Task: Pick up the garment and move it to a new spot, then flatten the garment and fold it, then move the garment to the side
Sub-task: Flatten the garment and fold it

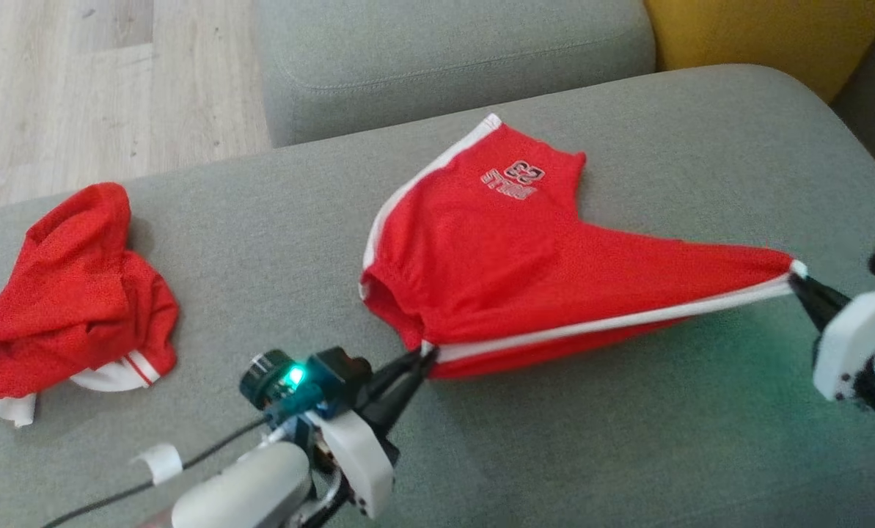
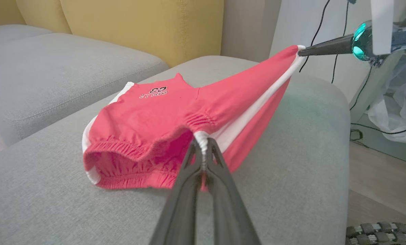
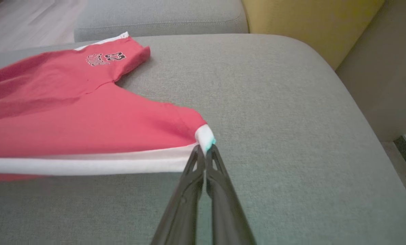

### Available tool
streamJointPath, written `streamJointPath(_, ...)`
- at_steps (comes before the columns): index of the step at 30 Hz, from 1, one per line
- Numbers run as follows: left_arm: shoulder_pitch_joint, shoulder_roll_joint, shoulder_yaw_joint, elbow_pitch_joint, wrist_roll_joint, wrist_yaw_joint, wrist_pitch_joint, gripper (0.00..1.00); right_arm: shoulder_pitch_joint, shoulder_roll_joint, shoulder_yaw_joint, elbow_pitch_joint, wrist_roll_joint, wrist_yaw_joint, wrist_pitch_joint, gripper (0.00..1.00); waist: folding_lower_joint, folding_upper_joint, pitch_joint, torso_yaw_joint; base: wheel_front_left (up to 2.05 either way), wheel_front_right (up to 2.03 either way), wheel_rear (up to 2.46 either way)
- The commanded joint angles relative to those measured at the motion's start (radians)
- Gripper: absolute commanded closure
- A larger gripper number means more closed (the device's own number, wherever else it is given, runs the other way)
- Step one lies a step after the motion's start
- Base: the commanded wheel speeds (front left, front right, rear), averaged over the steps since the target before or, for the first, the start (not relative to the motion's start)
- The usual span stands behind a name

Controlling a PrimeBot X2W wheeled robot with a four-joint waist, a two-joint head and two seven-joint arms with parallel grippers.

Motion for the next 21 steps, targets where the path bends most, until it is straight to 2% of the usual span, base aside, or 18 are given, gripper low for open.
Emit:
streamJointPath(1, -0.019, 0.048, 0.032, -0.058, -0.01, 0.026, 0.011, 1.0, 0.027, -0.062, -0.056, -0.061, 0.006, -0.001, 0.003, 1.0, 0.0002, -0.0001, -0.004, 0.001, 0.0, 0.0, 0.0)
streamJointPath(6, -0.003, 0.057, 0.036, -0.146, -0.019, 0.066, 0.033, 1.0, 0.097, -0.049, -0.198, -0.16, -0.027, -0.001, 0.005, 1.0, 0.0002, -0.0001, 0.016, 0.016, 0.0, 0.0, 0.0)
streamJointPath(7, -0.003, 0.057, 0.036, -0.146, -0.019, 0.066, 0.033, 1.0, 0.097, -0.049, -0.198, -0.16, -0.027, -0.001, 0.005, 1.0, 0.0002, -0.0001, 0.016, 0.016, 0.0, 0.0, 0.0)
streamJointPath(11, -0.026, 0.058, 0.057, -0.181, -0.021, 0.09, 0.041, 1.0, 0.104, 0.003, -0.294, -0.228, -0.094, -0.001, 0.017, 1.0, 0.0002, -0.0001, 0.062, 0.04, 0.0, 0.0, 0.0)
streamJointPath(16, -0.08, 0.048, 0.079, -0.203, -0.015, 0.1, 0.05, 1.0, 0.038, 0.078, -0.39, -0.295, -0.182, -0.001, 0.036, 1.0, 0.0002, -0.0001, 0.145, 0.084, 0.0, 0.0, 0.0)
streamJointPath(21, -0.132, 0.031, 0.098, -0.189, -0.016, 0.099, 0.054, 1.0, -0.08, 0.145, -0.404, -0.295, -0.25, -0.001, 0.061, 1.0, 0.0002, -0.0001, 0.215, 0.133, 0.0, 0.0, 0.0)
